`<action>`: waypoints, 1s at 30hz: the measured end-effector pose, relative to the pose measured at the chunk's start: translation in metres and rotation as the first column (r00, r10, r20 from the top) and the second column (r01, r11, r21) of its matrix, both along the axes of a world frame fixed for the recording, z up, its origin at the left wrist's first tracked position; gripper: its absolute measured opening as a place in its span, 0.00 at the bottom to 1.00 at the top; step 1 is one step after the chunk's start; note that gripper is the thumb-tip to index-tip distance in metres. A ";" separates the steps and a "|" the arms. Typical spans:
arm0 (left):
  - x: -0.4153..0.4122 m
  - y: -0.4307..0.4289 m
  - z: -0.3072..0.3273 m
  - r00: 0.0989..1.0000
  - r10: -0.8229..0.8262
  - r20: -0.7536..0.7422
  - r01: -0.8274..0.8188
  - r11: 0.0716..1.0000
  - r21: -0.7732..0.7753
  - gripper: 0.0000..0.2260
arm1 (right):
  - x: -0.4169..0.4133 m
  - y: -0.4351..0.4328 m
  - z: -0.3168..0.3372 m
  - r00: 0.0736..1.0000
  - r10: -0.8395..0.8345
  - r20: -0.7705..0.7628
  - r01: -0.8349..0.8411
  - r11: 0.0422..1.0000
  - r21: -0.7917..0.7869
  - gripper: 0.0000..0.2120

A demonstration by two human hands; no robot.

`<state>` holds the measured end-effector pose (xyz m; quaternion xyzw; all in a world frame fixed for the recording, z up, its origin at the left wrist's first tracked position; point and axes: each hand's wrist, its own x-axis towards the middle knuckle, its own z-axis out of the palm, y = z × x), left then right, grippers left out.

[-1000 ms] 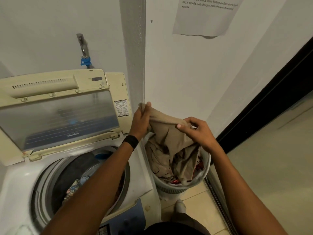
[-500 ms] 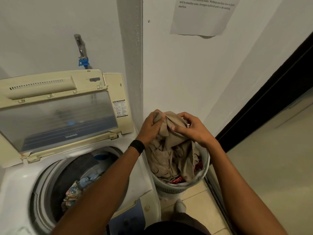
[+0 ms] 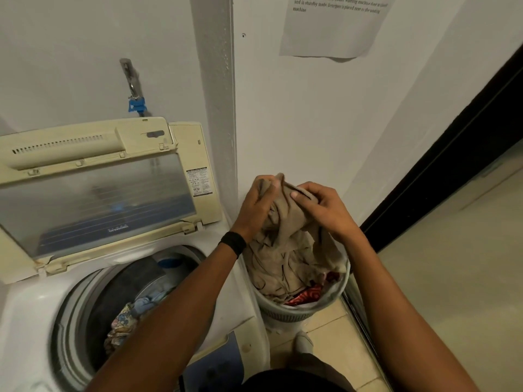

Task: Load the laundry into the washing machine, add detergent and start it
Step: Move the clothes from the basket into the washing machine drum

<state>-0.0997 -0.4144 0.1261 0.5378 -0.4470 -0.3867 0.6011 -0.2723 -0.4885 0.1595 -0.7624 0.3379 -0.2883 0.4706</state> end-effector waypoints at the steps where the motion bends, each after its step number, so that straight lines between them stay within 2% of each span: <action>1: -0.003 0.000 0.001 0.997 -0.024 0.074 0.023 1.000 0.013 0.11 | 0.007 0.002 -0.001 0.999 0.029 -0.026 -0.030 0.999 -0.038 0.06; 3: -0.006 -0.002 -0.001 0.980 0.002 0.201 -0.003 1.000 0.005 0.09 | 0.016 0.005 -0.005 0.995 0.065 -0.082 -0.070 0.995 -0.070 0.07; 4: -0.006 -0.003 -0.002 0.976 0.049 0.213 -0.050 0.999 -0.004 0.09 | 0.019 0.006 -0.008 0.991 0.063 -0.117 -0.073 0.994 -0.081 0.08; 6: -0.003 -0.005 -0.002 0.968 0.151 0.199 -0.149 0.989 -0.026 0.12 | 0.022 0.008 -0.014 0.981 0.041 -0.189 -0.070 0.987 -0.146 0.09; 8: 0.001 -0.005 0.000 0.958 0.223 0.181 -0.218 0.975 -0.048 0.14 | 0.016 0.007 -0.022 0.969 -0.013 -0.246 -0.041 0.976 -0.212 0.03; 9: 0.003 -0.004 0.003 0.954 0.248 0.169 -0.242 0.969 -0.057 0.14 | 0.011 0.007 -0.026 0.963 -0.045 -0.267 -0.019 0.972 -0.232 0.05; 12: 0.015 -0.004 0.010 0.945 0.299 0.135 -0.290 0.953 -0.083 0.16 | -0.013 0.002 -0.037 0.947 -0.193 -0.257 0.129 0.961 -0.246 0.07; 15: 0.021 -0.006 0.007 0.926 0.348 0.145 -0.334 0.936 -0.114 0.16 | -0.029 -0.009 -0.024 0.936 -0.316 -0.156 0.287 0.940 -0.184 0.05; 18: 0.015 -0.009 0.004 0.945 0.310 0.104 -0.297 0.947 -0.125 0.14 | -0.030 -0.016 0.006 0.975 -0.211 -0.075 0.202 0.973 -0.111 0.03; 20: 0.006 -0.009 0.006 0.970 0.203 0.133 -0.183 0.973 -0.143 0.12 | -0.022 -0.013 0.021 0.991 -0.125 -0.048 0.117 0.983 -0.139 0.05; 22: -0.006 -0.010 0.008 0.979 0.059 0.195 -0.034 0.991 -0.133 0.13 | -0.008 -0.010 0.025 0.996 -0.054 -0.073 0.041 0.983 -0.181 0.05; 24: -0.014 -0.011 0.007 0.975 -0.025 0.223 0.044 0.996 -0.079 0.15 | 0.005 -0.009 0.017 0.990 -0.049 -0.133 0.021 0.979 -0.202 0.06; 27: -0.014 -0.010 0.002 0.969 -0.011 0.248 0.019 0.999 -0.027 0.12 | 0.011 -0.004 0.004 0.974 -0.157 -0.166 0.117 0.966 -0.232 0.09; 30: -0.006 -0.005 0.002 0.974 0.096 0.203 -0.095 0.995 -0.015 0.17 | 0.002 0.000 0.001 0.966 -0.192 -0.174 0.158 0.969 -0.192 0.14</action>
